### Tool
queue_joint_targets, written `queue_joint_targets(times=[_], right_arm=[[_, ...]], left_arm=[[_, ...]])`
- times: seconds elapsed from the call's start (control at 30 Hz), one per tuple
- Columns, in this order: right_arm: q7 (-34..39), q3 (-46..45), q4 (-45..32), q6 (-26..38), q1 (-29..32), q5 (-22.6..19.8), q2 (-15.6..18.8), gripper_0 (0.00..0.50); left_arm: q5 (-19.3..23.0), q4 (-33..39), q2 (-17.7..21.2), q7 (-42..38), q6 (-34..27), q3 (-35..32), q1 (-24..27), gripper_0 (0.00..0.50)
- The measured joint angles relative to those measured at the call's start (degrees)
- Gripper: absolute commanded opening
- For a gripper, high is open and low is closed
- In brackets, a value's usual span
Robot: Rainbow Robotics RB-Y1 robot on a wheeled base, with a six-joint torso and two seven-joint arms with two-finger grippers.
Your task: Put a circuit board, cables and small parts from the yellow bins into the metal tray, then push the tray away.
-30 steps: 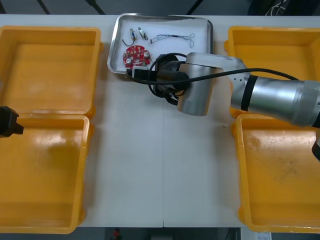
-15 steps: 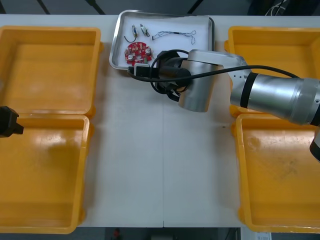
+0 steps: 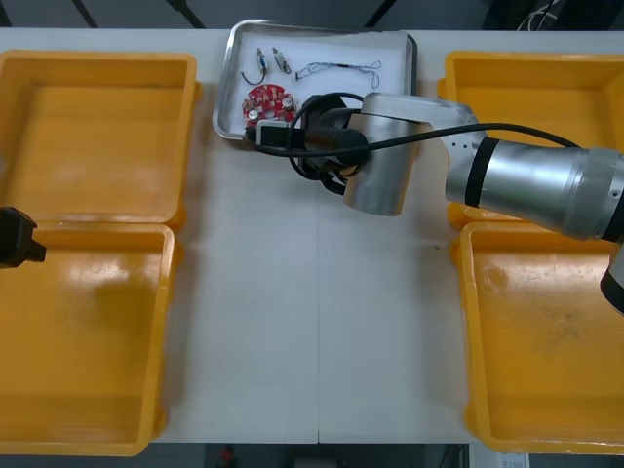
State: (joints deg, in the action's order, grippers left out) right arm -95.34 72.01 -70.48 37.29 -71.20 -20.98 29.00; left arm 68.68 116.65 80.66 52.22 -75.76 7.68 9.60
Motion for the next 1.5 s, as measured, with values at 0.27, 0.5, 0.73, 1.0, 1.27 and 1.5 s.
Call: queue_joint_targets(times=[0.27,0.5,0.73,1.0,1.27,1.5], right_arm=[[0.0,-0.6,-8.6,13.1,-0.9,-1.4,0.6,0.500],[0.0,-4.4,-20.1,25.2,-0.9,-8.3,3.0,0.500],[0.0,-10.0,-30.0,37.7,-0.5,-14.9,6.2,0.500],[1.5,-21.1,-40.8,50.2,4.5,-18.2,10.5,0.500],[11.8,-30.8,-49.2,57.0,12.7,-18.8,16.5,0.500],[22.9,-40.0,-53.7,59.2,21.5,-21.2,22.0,0.500]], left_arm=[[0.0,0.0,0.0,0.0,0.0,0.0,0.0,0.500],[0.0,0.0,0.0,0.0,0.0,0.0,0.0,0.500],[0.0,0.0,0.0,0.0,0.0,0.0,0.0,0.500],[0.0,0.0,0.0,0.0,0.0,0.0,0.0,0.500],[0.0,0.0,0.0,0.0,0.0,0.0,0.0,0.500],[0.0,0.0,0.0,0.0,0.0,0.0,0.0,0.500]])
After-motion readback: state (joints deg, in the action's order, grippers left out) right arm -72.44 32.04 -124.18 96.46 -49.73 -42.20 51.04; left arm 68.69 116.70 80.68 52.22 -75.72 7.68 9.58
